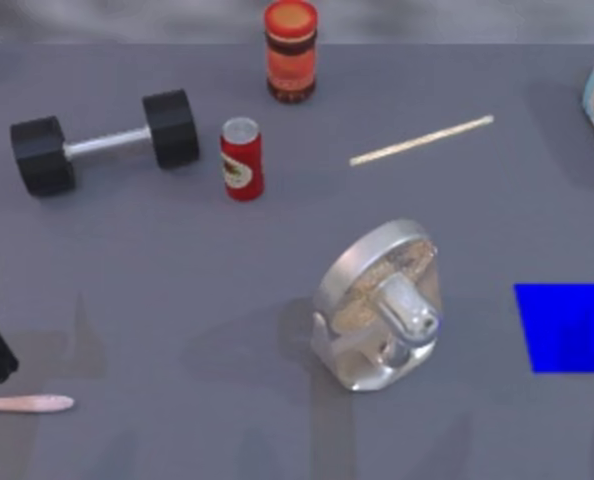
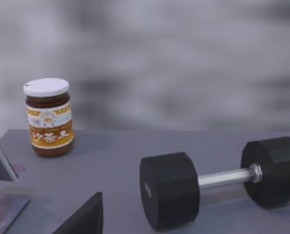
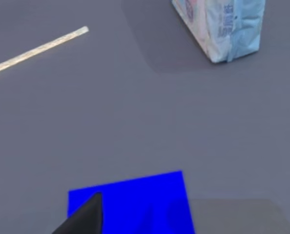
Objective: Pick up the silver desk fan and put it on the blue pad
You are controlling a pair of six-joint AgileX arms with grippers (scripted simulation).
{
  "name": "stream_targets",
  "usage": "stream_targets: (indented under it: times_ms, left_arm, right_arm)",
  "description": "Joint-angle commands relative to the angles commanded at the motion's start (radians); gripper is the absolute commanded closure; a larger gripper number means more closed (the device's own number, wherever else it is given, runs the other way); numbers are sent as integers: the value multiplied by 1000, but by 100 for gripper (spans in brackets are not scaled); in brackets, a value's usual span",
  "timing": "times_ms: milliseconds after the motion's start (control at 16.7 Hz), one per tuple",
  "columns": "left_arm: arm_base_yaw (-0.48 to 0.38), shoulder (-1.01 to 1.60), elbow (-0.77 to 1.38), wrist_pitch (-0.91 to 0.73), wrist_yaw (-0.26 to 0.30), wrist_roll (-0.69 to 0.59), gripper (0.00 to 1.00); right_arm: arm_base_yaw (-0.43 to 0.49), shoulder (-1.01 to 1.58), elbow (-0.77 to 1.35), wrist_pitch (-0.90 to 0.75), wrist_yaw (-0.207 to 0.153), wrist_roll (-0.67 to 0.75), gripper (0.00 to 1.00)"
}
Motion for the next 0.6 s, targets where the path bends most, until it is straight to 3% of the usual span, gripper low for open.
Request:
stream_targets:
  times_ms: [300, 600]
  left_arm:
    - [0, 0, 0, 0, 0, 0, 0]
    - [0, 0, 0, 0, 0, 0, 0]
  right_arm:
    - [98, 388, 409, -308, 40, 314, 0]
    - [237, 777, 957, -583, 24, 701, 0]
